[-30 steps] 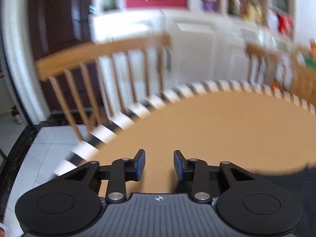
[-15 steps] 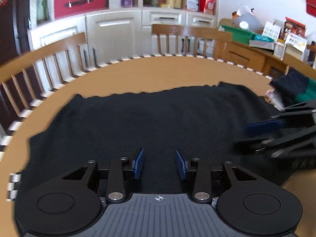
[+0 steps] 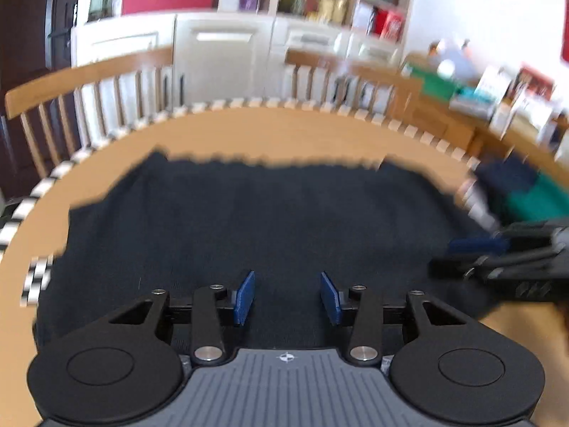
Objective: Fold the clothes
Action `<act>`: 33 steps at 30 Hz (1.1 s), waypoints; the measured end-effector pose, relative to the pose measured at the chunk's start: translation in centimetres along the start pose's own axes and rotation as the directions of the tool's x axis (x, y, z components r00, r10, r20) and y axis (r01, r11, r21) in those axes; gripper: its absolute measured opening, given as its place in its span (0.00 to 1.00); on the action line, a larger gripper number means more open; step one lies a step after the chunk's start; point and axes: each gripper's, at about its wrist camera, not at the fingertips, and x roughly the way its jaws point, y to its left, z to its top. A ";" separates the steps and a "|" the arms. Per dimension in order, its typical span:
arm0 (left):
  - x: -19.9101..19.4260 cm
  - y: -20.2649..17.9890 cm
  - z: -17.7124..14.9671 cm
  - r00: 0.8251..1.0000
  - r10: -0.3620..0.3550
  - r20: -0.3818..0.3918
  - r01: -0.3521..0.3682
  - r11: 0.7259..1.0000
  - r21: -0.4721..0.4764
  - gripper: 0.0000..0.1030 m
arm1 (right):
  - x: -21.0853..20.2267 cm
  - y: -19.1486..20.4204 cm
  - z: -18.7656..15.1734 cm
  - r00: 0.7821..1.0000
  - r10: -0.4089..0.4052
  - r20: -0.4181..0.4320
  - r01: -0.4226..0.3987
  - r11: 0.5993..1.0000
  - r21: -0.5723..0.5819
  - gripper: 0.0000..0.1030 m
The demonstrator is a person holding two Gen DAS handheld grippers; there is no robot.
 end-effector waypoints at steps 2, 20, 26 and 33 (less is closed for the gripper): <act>-0.6 0.8 -0.3 1.000 0.014 0.013 -0.014 1.000 -0.020 0.42 | -0.5 -1.2 -0.7 1.000 -0.005 -0.015 0.006 0.999 0.034 0.34; -3.1 9.2 1.0 0.985 0.170 -0.040 -0.173 0.979 -0.109 0.62 | -3.9 -4.8 -2.0 0.983 -0.156 -0.102 0.169 0.976 0.135 0.43; -2.9 10.3 1.3 0.981 0.180 -0.075 -0.186 0.979 -0.081 0.56 | -4.0 -6.9 -2.7 0.977 -0.153 -0.147 0.190 0.938 0.290 0.43; -2.7 9.9 1.3 0.977 0.185 -0.109 -0.188 0.982 -0.016 0.39 | -3.8 -6.8 -2.5 0.966 -0.200 -0.163 0.240 0.927 0.287 0.44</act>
